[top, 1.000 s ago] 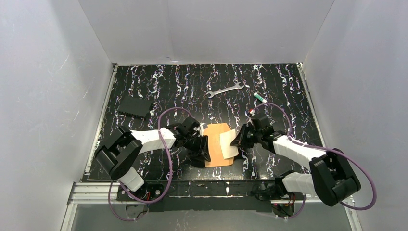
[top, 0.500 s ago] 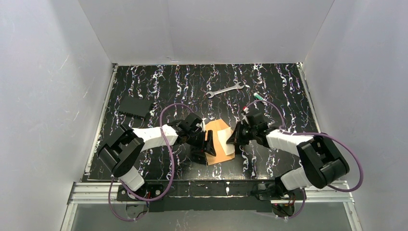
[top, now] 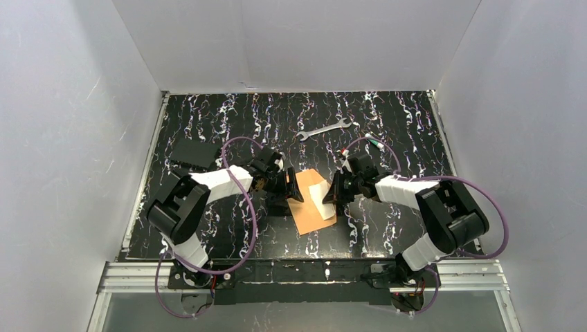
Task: Place the letter into the envelope and seal it
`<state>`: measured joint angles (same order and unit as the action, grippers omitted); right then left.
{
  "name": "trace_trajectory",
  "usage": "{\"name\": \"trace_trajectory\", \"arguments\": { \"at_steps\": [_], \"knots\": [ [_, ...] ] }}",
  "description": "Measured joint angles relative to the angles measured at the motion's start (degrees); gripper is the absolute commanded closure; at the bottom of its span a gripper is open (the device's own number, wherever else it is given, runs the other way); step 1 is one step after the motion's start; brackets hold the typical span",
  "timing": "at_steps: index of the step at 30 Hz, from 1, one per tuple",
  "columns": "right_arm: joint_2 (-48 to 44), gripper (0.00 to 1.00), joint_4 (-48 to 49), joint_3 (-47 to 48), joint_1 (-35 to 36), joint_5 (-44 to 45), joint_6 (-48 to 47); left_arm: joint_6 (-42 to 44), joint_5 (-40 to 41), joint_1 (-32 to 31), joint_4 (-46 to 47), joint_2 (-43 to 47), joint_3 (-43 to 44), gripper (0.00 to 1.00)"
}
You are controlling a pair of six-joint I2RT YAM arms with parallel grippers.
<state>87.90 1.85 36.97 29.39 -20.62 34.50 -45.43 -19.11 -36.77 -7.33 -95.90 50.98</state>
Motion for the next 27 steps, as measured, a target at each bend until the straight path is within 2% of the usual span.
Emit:
{"name": "trace_trajectory", "arguments": {
  "at_steps": [6,11,12,15,17,22,27],
  "knots": [
    [2.3,0.99,1.7,0.6,0.0,-2.2,1.1,-0.3,-1.9,0.9,1.0,-3.9,3.3,0.49],
    [4.7,0.98,2.8,2.0,0.4,-3.7,1.5,0.2,-4.0,1.6,1.3,-6.8,5.7,0.52],
    [5.0,0.94,2.5,2.5,0.4,-3.5,1.5,0.3,-4.2,1.7,1.3,-7.0,5.9,0.52],
    [5.3,0.72,0.6,4.1,0.5,-1.8,1.5,0.3,-4.2,1.7,1.2,-7.0,5.9,0.53],
    [5.1,0.62,-1.0,5.2,0.7,-0.2,1.5,0.2,-3.9,1.7,1.2,-6.7,5.5,0.54],
    [1.9,0.45,-5.2,5.8,0.8,2.5,1.6,0.2,-3.1,1.9,1.3,-6.3,5.0,0.57],
    [-1.9,0.37,-10.3,6.6,0.8,5.9,1.1,0.2,-2.7,1.9,0.4,-6.3,5.3,0.59]
  ]
}}
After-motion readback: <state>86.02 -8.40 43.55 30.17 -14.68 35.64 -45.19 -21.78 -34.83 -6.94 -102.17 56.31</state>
